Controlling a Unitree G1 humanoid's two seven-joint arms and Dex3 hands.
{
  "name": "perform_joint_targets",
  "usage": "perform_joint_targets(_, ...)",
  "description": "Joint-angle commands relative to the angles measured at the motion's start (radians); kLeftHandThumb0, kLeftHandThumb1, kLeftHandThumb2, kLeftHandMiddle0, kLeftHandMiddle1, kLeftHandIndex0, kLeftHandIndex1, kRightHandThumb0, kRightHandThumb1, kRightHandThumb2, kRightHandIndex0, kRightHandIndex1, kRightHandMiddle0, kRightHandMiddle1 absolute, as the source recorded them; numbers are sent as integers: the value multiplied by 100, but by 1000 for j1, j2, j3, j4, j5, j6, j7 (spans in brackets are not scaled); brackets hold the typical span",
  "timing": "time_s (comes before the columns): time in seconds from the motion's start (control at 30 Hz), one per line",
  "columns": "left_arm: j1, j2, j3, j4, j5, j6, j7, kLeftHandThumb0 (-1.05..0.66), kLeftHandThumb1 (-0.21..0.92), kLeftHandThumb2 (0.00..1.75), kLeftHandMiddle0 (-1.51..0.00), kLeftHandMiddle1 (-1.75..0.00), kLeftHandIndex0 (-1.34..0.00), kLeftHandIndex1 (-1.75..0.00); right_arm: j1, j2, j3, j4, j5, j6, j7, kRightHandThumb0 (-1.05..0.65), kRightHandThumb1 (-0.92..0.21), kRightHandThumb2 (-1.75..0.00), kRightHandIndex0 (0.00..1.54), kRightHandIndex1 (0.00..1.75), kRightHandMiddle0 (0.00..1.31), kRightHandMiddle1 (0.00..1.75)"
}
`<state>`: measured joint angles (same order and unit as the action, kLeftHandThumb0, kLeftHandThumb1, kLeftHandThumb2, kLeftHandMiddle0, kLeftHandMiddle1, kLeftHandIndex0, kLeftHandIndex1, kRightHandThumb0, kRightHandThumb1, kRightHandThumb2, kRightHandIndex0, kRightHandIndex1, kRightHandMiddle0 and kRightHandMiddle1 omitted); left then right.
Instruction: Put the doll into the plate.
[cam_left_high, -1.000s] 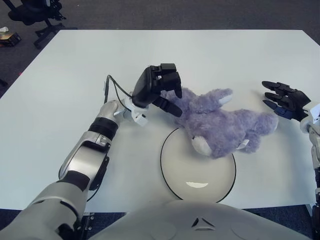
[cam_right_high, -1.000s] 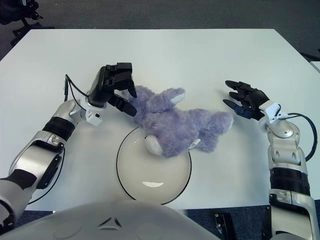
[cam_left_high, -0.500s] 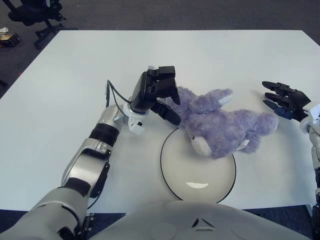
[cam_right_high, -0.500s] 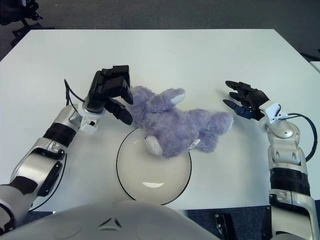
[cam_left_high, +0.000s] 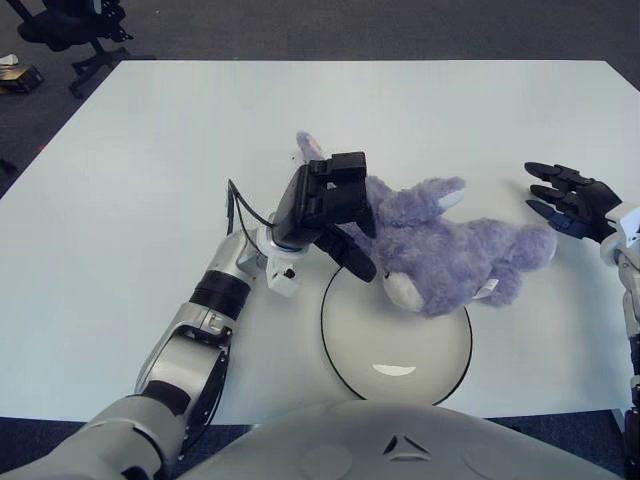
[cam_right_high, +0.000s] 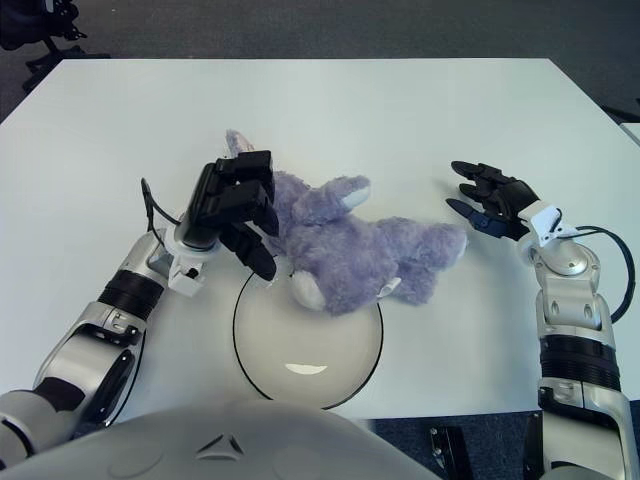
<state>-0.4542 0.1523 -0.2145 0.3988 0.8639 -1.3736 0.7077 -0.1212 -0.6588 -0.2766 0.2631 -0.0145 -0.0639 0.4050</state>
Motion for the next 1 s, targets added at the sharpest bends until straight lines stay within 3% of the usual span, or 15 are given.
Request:
perform_joint_targets(0.0,14,-5,14,-3,-17,-11,-18,-24,92,25,-92,-175,-75,-175,8,-14,5,13,-5,17,-3,-70,-92,-33,43,0,42,0)
perform_joint_targets(0.03,-82,123,19,60,-40,16,-102,-24,92,25,-92,-175,-75,-175,7,-16,5,17,-7,15,-3,-70,-92,-33,43,0,42,0)
perform_joint_targets(0.07,-154,219,24,107,-58,36,-165,-43,92,24,-74,-138,-59,-131,6,-18,5,20,-8,14,-3,-70,-92,-33,43,0,42,0)
perform_joint_targets(0.1,-201,283,27,136,-74,50,-212,-56,92,22,-66,-107,-54,-92,7,-19,5,20,-8,12,-2,-70,-92,-33,43,0,42,0)
perform_joint_targets(0.13,-220,323,10,135,-141,71,-279,-60,92,22,-64,-94,-53,-76,7,-19,4,21,-9,11,-2,-70,-92,-33,43,0,42,0)
perform_joint_targets(0.2,-210,343,-30,101,-268,106,-375,-65,91,10,-57,-63,-56,-40,8,-19,4,21,-9,11,-1,-70,-92,-33,43,0,42,0)
perform_joint_targets(0.27,-207,353,-47,87,-328,124,-424,-66,90,6,-54,-53,-58,-28,7,-19,4,21,-9,11,-1,-70,-92,-33,43,0,42,0)
perform_joint_targets(0.47,-195,367,-66,50,-452,164,-541,-67,89,1,-52,-42,-60,-16,7,-19,4,22,-9,11,-1,-70,-92,-33,43,0,42,0)
perform_joint_targets(0.53,-221,397,-109,66,-566,213,-659,-68,89,1,-50,-38,-58,-14,5,-19,5,23,-8,11,-1,-70,-92,-33,43,0,42,0)
perform_joint_targets(0.6,-239,421,-131,55,-647,270,-760,-69,89,0,-47,-19,-51,-7,4,-20,6,24,-7,11,-1,-70,-92,-33,43,0,42,0)
perform_joint_targets(0.7,-260,451,-129,7,-687,358,-871,-70,89,0,-45,-9,-47,-4,3,-21,7,25,-7,11,-2,-70,-92,-33,43,0,42,0)
perform_joint_targets(0.93,-241,435,-89,-42,-741,414,-985,-70,89,0,-45,-3,-45,-2,2,-21,7,26,-7,10,-2,-70,-92,-33,43,0,42,0)
perform_joint_targets(0.97,-265,446,-89,-47,-695,444,-1005,-70,89,0,-45,-3,-45,-2,1,-20,8,26,-7,12,-2,-70,-92,-33,43,0,42,0)
